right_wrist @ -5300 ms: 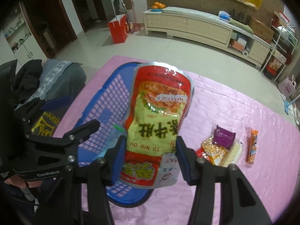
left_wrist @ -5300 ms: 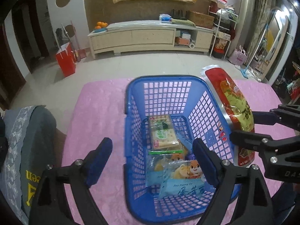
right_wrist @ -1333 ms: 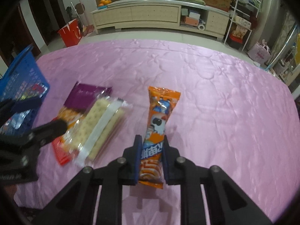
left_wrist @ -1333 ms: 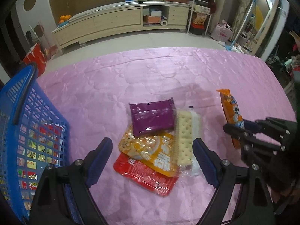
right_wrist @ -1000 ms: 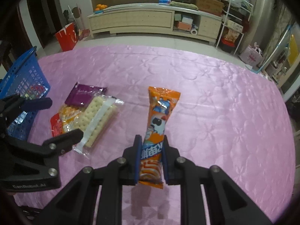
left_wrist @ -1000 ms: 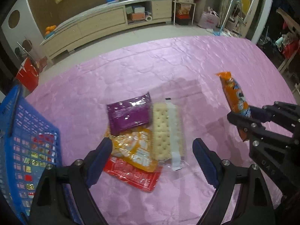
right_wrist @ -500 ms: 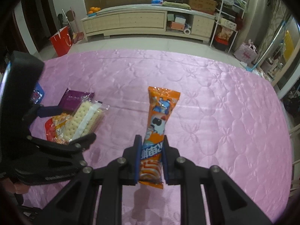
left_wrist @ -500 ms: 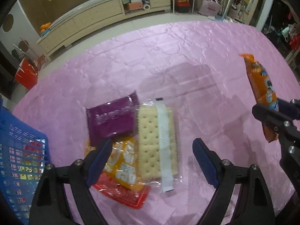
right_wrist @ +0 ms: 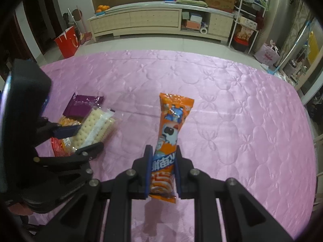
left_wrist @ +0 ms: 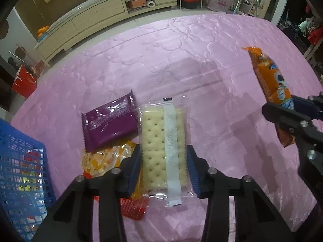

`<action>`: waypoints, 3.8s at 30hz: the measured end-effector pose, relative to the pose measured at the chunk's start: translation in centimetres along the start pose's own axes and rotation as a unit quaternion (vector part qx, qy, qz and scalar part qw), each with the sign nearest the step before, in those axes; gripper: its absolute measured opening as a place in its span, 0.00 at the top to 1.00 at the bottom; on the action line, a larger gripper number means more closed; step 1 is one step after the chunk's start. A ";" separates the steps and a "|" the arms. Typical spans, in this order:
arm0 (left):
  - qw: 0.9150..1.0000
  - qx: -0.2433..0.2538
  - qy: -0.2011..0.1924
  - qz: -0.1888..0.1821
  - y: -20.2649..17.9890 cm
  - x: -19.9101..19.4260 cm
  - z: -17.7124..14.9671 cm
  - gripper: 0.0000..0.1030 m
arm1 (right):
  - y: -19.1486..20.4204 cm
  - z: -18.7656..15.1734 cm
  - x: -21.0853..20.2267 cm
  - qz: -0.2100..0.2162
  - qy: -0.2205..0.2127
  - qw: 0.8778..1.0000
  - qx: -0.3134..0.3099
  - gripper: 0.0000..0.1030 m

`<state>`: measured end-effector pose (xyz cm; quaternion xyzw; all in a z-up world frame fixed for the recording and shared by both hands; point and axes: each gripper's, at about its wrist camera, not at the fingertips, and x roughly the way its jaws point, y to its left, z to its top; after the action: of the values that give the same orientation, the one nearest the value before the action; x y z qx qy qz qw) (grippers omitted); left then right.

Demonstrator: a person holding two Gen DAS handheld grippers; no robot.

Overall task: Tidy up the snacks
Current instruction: 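Carry the cracker packet over the basket with the left tool while the right tool drops the orange stick in, then open the left tool to drop the white-strip cracker packet into the basket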

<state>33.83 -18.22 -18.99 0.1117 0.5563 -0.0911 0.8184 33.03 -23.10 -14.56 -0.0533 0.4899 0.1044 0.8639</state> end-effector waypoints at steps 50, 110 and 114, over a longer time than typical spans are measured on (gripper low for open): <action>0.977 -0.145 -0.147 0.053 25.9 -22.4 -19.1 0.61 | 29.0 2.8 -9.0 0.111 0.005 0.988 -0.111 0.77; 0.988 -0.084 -0.127 0.022 20.4 -18.7 -14.7 0.24 | 20.7 1.7 -9.2 0.067 -0.003 0.995 -0.069 0.38; 0.987 -0.081 -0.139 0.016 19.4 -20.3 -14.7 0.22 | 19.6 1.4 -10.3 0.064 -0.012 0.996 -0.068 0.38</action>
<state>18.66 5.08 -3.77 0.0395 0.4406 -0.0473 0.8956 24.50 -5.11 -4.86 -0.0786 0.4738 0.1933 0.8555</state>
